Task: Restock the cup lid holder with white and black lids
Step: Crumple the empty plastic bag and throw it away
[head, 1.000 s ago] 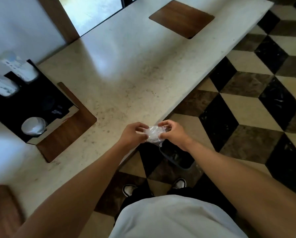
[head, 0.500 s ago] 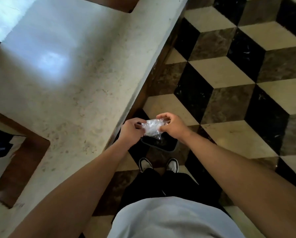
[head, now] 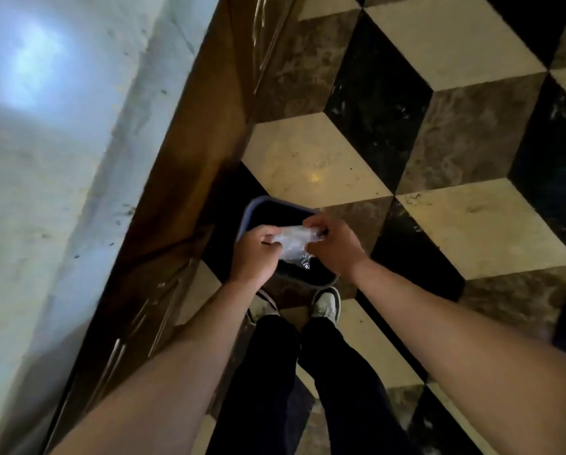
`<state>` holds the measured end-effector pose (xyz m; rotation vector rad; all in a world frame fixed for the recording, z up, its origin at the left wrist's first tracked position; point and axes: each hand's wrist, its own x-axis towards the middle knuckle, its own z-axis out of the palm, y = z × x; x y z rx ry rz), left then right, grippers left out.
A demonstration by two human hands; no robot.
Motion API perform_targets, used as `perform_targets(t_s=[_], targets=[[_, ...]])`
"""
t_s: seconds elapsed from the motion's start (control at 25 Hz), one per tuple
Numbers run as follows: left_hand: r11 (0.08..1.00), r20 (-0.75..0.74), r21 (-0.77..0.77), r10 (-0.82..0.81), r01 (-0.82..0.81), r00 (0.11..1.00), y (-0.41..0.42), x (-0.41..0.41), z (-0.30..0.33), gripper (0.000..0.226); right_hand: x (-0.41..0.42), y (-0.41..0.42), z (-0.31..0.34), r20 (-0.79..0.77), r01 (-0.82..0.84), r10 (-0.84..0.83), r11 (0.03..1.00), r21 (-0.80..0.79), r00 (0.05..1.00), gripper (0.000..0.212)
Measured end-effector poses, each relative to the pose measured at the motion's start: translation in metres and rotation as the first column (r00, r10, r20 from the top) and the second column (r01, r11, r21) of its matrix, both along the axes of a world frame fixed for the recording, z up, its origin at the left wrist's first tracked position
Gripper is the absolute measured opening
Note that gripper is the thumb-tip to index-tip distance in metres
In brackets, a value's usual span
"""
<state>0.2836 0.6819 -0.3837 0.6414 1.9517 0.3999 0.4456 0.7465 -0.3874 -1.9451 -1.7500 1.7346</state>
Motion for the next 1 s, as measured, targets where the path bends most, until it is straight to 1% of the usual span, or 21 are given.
perform_targets(t_s=[0.12,0.2,0.24,0.28,0.36,0.48,0.64,0.72,0.76,0.84,0.88,1.0], targets=[[0.998,-0.022,-0.055,-0.026,0.024,0.999,0.004,-0.004,-0.089,0.035,-0.009,-0.009,-0.096,0.001,0.006,-0.006,0.998,-0.055,1.0,0.048],[0.995,-0.037,-0.1,-0.009,0.005,0.999,0.005,-0.008,-0.13,0.038,-0.018,-0.017,-0.145,0.012,0.027,-0.026,0.994,-0.104,1.0,0.047],[0.992,-0.05,-0.127,-0.025,0.018,0.998,0.004,-0.012,-0.151,0.039,-0.023,-0.02,-0.171,0.012,0.038,-0.037,0.991,-0.128,0.999,0.046],[0.985,-0.062,-0.159,-0.074,0.063,0.995,0.003,-0.015,-0.171,0.04,-0.027,-0.022,-0.194,0.016,0.057,-0.055,0.987,-0.152,0.998,0.046],[0.965,-0.047,-0.226,-0.146,0.132,0.988,0.002,-0.022,-0.208,0.035,-0.035,-0.025,-0.232,0.03,0.098,-0.094,0.976,-0.193,0.995,0.047],[0.961,-0.036,-0.261,-0.102,0.089,0.994,0.004,-0.029,-0.246,0.025,-0.047,-0.029,-0.272,0.043,0.128,-0.121,0.963,-0.239,0.992,0.047],[0.969,-0.032,-0.247,-0.006,-0.002,0.999,0.008,-0.03,-0.266,0.023,-0.054,-0.03,-0.298,0.055,0.166,-0.157,0.942,-0.293,0.986,0.049],[0.974,-0.006,-0.227,0.017,-0.018,1.0,0.007,-0.032,-0.267,0.03,-0.053,-0.028,-0.298,0.041,0.193,-0.189,0.93,-0.314,0.981,0.057],[0.975,0.01,-0.222,0.019,-0.017,1.0,0.006,-0.033,-0.266,0.034,-0.051,-0.028,-0.295,0.028,0.221,-0.224,0.921,-0.322,0.974,0.057],[0.978,0.027,-0.211,-0.003,0.009,1.0,0.004,-0.035,-0.259,0.039,-0.048,-0.028,-0.287,0.001,0.257,-0.272,0.907,-0.334,0.962,0.05],[0.978,0.017,-0.209,-0.019,0.022,1.0,0.002,-0.035,-0.255,0.04,-0.046,-0.027,-0.282,-0.006,0.252,-0.27,0.906,-0.339,0.963,0.044],[0.972,-0.024,-0.22,-0.084,0.077,0.996,0.007,-0.035,-0.23,0.038,-0.041,-0.022,-0.255,0.01,0.218,-0.227,0.922,-0.319,0.974,0.039]])
